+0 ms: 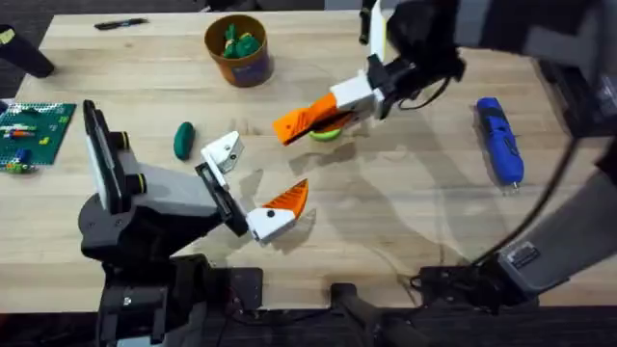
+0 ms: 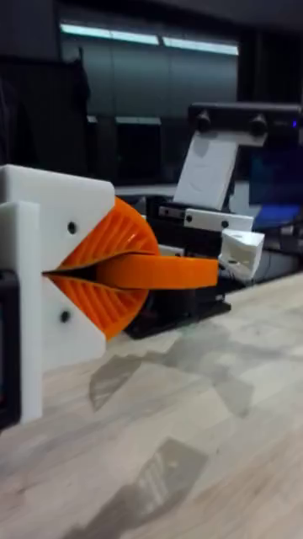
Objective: Pick up the gripper from the table and insert it into the empty holder that is missing its gripper. Then pick up a screw, insert it into the mounting hole, and use the screwdriver to tighten it. Finally, clean up the table by picking up the vegetable and placing it into the bucket.
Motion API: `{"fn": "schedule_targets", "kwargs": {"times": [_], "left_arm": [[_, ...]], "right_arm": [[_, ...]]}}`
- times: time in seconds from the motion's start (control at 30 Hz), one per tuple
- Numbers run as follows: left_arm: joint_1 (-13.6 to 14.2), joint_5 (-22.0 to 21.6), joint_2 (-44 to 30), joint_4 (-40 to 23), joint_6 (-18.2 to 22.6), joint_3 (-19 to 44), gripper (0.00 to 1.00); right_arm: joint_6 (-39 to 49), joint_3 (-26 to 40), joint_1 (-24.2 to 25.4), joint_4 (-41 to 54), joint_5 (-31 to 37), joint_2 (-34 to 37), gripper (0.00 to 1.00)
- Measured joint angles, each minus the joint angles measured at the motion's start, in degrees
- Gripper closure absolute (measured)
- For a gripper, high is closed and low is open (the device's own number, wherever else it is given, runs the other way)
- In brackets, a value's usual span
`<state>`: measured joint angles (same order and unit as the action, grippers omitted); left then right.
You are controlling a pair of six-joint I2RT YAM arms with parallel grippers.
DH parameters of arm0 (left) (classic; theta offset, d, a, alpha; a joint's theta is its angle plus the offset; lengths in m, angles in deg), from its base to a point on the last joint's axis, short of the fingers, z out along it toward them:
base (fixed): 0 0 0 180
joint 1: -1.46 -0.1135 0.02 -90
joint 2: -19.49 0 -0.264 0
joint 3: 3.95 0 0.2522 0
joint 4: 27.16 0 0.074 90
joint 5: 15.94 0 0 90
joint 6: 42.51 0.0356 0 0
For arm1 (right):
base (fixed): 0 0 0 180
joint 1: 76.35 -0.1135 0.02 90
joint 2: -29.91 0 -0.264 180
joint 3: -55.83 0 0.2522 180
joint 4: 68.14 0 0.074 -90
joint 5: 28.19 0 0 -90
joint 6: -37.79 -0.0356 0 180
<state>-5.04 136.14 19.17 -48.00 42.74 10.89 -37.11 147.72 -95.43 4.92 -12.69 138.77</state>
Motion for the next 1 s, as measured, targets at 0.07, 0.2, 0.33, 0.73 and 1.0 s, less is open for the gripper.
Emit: {"fn": "schedule_targets", "kwargs": {"times": [0.07, 0.2, 0.33, 0.73, 1.0], "left_arm": [[0.0, 0.6, 0.0, -0.1, 0.6, 0.0, 0.015], [0.0, 1.8, 0.0, -0.3, 1.8, 0.0, 0.016], [0.0, 2.5, 0.0, -0.4, 2.2, 0.0, 0.015], [0.0, 2.7, 0.0, -0.4, 2.6, 0.0, 0.015], [0.0, 2.7, 0.0, -0.4, 2.6, 0.0, 0.014]], "right_arm": [[2.0, 0.0, -0.9, 0.4, -2.8, 2.5, 0.994], [4.6, 0.0, -3.3, 0.4, -6.6, 6.2, 0.994], [6.1, 0.0, -6.0, 0.1, -8.5, 7.1, 0.994], [6.8, 0.0, -8.5, -0.2, -11.3, 7.1, 0.994], [6.4, 0.0, -9.0, -1.1, -11.7, 7.1, 0.994]]}}
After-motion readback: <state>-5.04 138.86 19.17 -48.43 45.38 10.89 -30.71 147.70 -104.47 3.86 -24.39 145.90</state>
